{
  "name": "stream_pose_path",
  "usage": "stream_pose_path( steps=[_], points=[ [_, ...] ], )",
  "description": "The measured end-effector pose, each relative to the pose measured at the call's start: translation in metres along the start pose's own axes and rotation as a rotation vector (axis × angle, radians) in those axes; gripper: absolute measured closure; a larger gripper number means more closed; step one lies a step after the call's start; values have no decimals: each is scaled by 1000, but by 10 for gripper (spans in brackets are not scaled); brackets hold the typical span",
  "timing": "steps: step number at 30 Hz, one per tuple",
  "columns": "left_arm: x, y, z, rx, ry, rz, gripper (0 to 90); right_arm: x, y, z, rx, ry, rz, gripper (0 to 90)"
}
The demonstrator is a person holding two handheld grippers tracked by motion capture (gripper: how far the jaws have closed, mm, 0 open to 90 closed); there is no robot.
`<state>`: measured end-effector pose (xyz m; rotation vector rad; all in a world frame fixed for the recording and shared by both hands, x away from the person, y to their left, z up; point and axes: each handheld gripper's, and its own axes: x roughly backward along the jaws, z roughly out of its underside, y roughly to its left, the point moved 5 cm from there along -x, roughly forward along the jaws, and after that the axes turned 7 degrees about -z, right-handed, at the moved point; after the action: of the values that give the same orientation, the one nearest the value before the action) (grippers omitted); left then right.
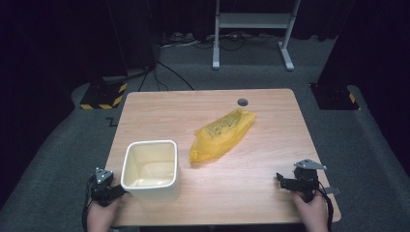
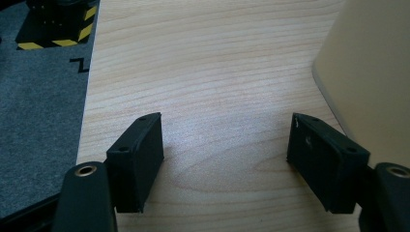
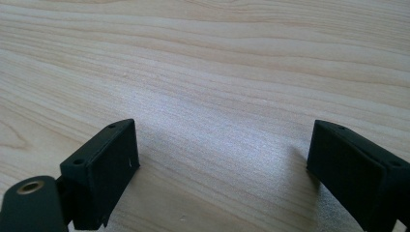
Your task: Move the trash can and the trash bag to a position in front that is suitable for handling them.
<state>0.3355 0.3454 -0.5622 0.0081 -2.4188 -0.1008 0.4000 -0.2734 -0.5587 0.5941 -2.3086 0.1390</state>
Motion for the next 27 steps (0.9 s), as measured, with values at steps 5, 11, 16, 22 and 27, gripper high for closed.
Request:
stream_pose_path(
  steps=[5,11,16,22,27],
  points=[
    [0,0,0,-2,2,5,281,0,0,0,0,0,0,105],
    [0,0,0,-12,3,5,275,0,0,0,0,0,0,105],
    [1,-2,0,-10,3,4,272,0,0,0,-5,-1,3,105],
    [1,-2,0,-10,1,11,274,0,0,0,-2,-1,-1,113],
    [1,-2,0,-21,-1,25,290,3,6,-4,0,-31,-14,235]
  ],
)
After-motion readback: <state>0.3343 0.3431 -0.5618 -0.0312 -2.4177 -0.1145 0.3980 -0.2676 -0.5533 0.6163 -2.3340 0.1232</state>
